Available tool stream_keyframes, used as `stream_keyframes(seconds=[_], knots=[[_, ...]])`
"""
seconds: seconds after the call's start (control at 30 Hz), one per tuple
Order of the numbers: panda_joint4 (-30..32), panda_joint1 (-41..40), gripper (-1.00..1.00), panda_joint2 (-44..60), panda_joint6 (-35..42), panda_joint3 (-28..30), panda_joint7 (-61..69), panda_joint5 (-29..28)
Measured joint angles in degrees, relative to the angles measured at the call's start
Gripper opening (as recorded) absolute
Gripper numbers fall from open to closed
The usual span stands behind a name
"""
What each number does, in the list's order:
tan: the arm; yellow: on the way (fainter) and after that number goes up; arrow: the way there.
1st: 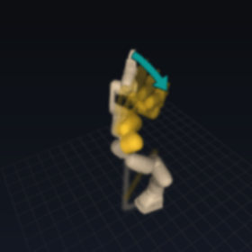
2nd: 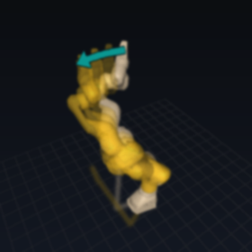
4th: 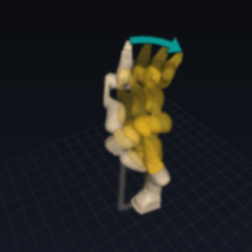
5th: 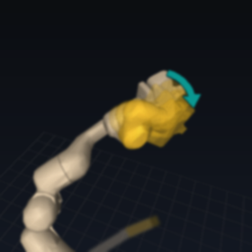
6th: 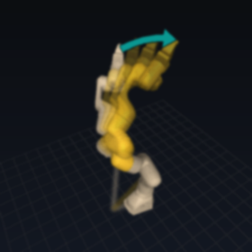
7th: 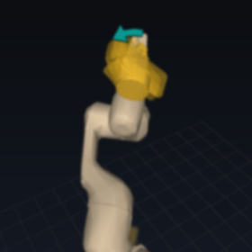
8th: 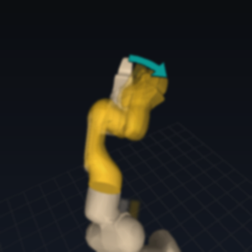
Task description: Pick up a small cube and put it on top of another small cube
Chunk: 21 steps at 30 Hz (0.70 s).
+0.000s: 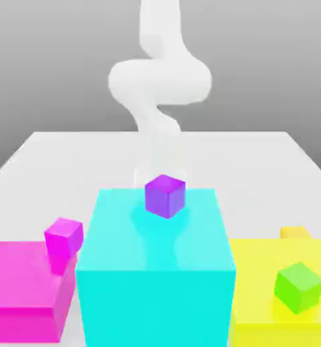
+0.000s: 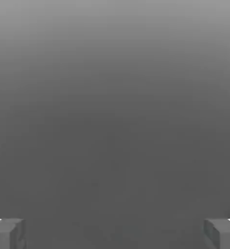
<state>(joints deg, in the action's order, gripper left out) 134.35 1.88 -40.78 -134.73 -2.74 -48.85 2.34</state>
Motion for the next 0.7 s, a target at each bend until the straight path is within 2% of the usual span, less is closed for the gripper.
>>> stream_keyframes(seconds=[0.23,0.43,0.57,0.7], knots=[[7.4,5.5,0.00,14.5,-8.5,-10.0,-10.1,5.0],[13.6,9.7,0.00,26.6,-15.8,-19.7,-21.4,5.3],[17.8,12.5,0.00,35.3,-20.8,-25.4,-31.9,1.3],[21.5,18.6,0.00,44.6,-25.7,-25.8,-46.0,-8.6]])
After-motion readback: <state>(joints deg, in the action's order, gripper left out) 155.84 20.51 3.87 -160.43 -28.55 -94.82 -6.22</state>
